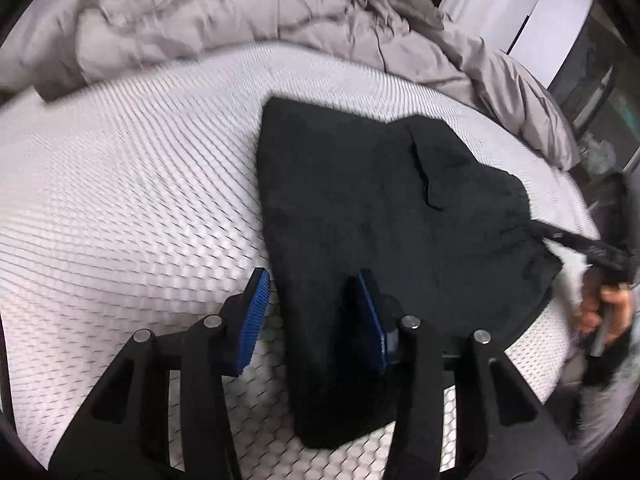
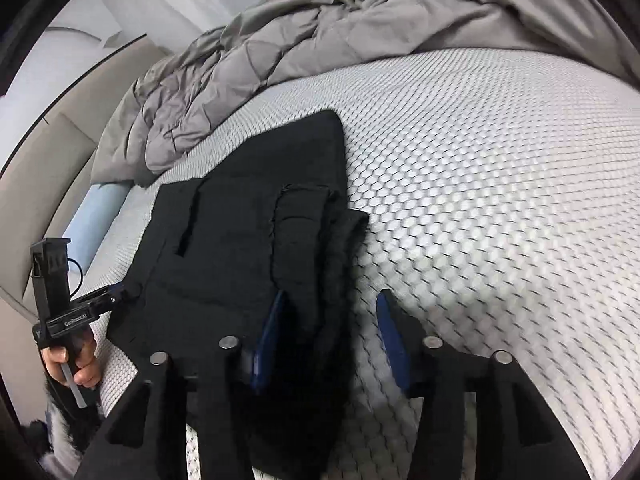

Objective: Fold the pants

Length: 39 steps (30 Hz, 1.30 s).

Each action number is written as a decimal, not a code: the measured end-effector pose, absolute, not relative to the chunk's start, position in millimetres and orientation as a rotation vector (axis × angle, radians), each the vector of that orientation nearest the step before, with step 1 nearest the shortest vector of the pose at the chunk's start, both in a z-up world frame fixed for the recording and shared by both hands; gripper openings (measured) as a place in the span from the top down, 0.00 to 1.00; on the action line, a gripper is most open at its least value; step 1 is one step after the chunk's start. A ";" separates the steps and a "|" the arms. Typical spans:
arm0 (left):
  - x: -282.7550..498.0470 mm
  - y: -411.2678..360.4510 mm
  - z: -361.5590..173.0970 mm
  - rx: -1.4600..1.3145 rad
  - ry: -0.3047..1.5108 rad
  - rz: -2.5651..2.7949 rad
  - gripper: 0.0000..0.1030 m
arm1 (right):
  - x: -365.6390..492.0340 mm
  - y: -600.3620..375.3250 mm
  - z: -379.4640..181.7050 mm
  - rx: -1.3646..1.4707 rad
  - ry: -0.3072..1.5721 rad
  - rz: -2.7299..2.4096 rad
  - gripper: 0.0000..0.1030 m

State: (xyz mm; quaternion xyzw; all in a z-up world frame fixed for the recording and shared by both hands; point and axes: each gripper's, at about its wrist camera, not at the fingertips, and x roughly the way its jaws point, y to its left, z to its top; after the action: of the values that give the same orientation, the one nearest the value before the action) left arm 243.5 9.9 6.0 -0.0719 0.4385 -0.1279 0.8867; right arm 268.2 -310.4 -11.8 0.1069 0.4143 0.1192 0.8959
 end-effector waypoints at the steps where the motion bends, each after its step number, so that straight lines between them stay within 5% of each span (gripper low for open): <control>1: 236.8 9.4 11.5 -0.117 0.876 -0.249 0.59 | 260.1 -309.7 -5.5 0.197 0.825 0.242 0.54; 3: 224.6 -0.2 20.7 -0.083 0.824 -0.248 0.48 | 240.1 -303.3 8.8 0.145 0.767 0.269 0.54; 13: 202.1 -67.1 -0.4 0.180 0.860 -0.460 0.42 | 229.3 -237.8 -19.3 -0.274 0.829 0.292 0.60; 21: 165.3 -25.4 25.9 0.019 0.781 -0.353 0.39 | 206.2 -263.5 9.5 -0.142 0.749 0.260 0.47; 23: 155.1 -15.6 34.1 -0.059 0.728 -0.291 0.23 | 185.9 -266.1 22.7 -0.097 0.665 0.261 0.16; 26: 133.4 -9.3 42.7 -0.135 0.631 -0.214 0.14 | 151.7 -267.9 34.0 -0.043 0.533 0.266 0.01; 29: 112.1 -15.3 50.1 -0.113 0.559 -0.162 0.01 | 126.0 -261.0 36.9 -0.009 0.448 0.307 0.00; 39: 85.6 -46.3 64.4 -0.044 0.467 -0.195 0.01 | 132.5 -227.1 17.1 -0.011 0.438 0.288 0.00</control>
State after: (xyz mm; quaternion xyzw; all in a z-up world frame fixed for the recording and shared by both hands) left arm 85.6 -46.3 64.4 -0.0217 0.2308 -0.0963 0.9680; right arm 132.5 -227.1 17.1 -0.0053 0.2164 0.1425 0.9658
